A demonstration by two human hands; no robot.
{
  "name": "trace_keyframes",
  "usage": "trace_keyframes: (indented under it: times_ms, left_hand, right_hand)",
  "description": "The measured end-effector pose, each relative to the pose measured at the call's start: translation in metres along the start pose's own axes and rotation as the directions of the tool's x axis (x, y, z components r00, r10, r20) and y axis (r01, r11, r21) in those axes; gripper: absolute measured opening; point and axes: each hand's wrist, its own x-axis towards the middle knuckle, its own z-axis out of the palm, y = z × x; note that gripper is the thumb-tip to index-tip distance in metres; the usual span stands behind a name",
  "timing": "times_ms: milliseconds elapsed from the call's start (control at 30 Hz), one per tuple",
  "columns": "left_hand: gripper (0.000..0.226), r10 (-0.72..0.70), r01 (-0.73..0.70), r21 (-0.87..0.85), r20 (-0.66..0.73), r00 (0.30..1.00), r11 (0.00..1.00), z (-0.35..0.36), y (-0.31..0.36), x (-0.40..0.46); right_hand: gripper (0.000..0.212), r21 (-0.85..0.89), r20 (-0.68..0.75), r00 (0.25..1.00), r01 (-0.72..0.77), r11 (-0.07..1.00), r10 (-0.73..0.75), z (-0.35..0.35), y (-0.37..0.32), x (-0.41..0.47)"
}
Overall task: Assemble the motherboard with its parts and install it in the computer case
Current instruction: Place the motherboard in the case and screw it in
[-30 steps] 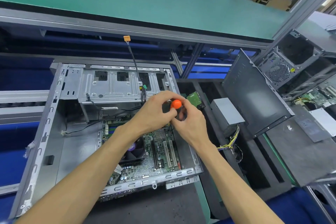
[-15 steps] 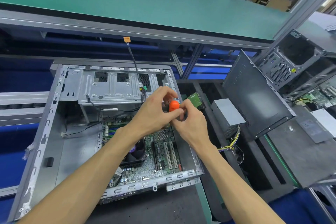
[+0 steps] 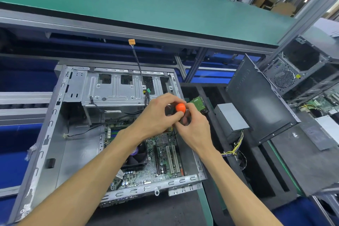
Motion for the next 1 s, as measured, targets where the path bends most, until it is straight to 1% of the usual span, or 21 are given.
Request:
trace_keyframes:
  times_ms: [100,167,267,367,500,600,633,700,767,900,1000]
  left_hand:
    - [0.035,0.012,-0.011,-0.001,0.061,0.998,1.000,-0.0009,-0.0003,-0.0002]
    - [0.038,0.005,-0.005,-0.006,0.044,0.999,1.000,0.0010,0.0003,-0.0017]
    - [0.029,-0.015,0.015,0.003,-0.026,1.000,1.000,0.0013,0.0014,-0.0021]
    - [0.020,0.001,-0.002,-0.006,-0.027,1.000,1.000,-0.0017,0.0025,0.0000]
    - [0.030,0.017,-0.015,-0.045,0.049,0.999,0.999,-0.0027,0.0057,-0.0009]
    - [0.035,0.015,-0.015,-0.027,0.016,1.000,1.000,0.0002,0.0050,-0.0025]
    - [0.034,0.006,-0.006,-0.023,-0.008,1.000,1.000,0.0006,0.0046,-0.0027]
    - [0.026,-0.001,0.001,-0.014,-0.045,0.999,1.000,0.0000,0.0041,-0.0016]
    - [0.019,0.009,-0.009,-0.010,-0.037,0.999,1.000,-0.0018,0.0034,0.0001]
    - [0.023,0.036,-0.036,-0.019,0.031,0.999,0.999,-0.0028,0.0036,0.0002]
    - [0.027,0.030,-0.030,-0.005,0.029,0.999,1.000,-0.0015,0.0037,-0.0010]
  right_hand:
    - [0.028,0.029,-0.006,1.000,0.006,1.000,-0.006,0.0007,0.0004,0.0000]
    - [0.027,0.045,-0.010,1.000,-0.015,0.999,0.015,0.0017,0.0019,0.0002]
    - [0.033,0.038,-0.012,0.999,-0.032,0.999,0.032,0.0016,0.0019,-0.0006]
    - [0.035,0.030,-0.012,1.000,-0.007,1.000,0.007,-0.0002,0.0003,-0.0004]
    - [0.038,0.024,-0.001,1.000,0.006,1.000,-0.006,-0.0012,-0.0014,-0.0004]
    - [0.029,0.026,-0.005,0.999,-0.035,0.999,0.035,-0.0001,0.0010,-0.0007]
    - [0.031,0.019,-0.008,0.999,-0.043,0.999,0.044,0.0002,0.0013,-0.0008]
    - [0.036,0.012,-0.011,0.999,-0.042,0.999,0.042,0.0001,-0.0002,-0.0010]
    - [0.037,0.023,-0.010,1.000,-0.025,0.999,0.026,-0.0011,-0.0022,-0.0007]
    - [0.032,0.008,0.009,1.000,0.022,1.000,-0.022,-0.0028,-0.0039,-0.0005]
    - [0.036,0.000,0.000,1.000,0.019,1.000,-0.019,-0.0024,-0.0040,-0.0003]
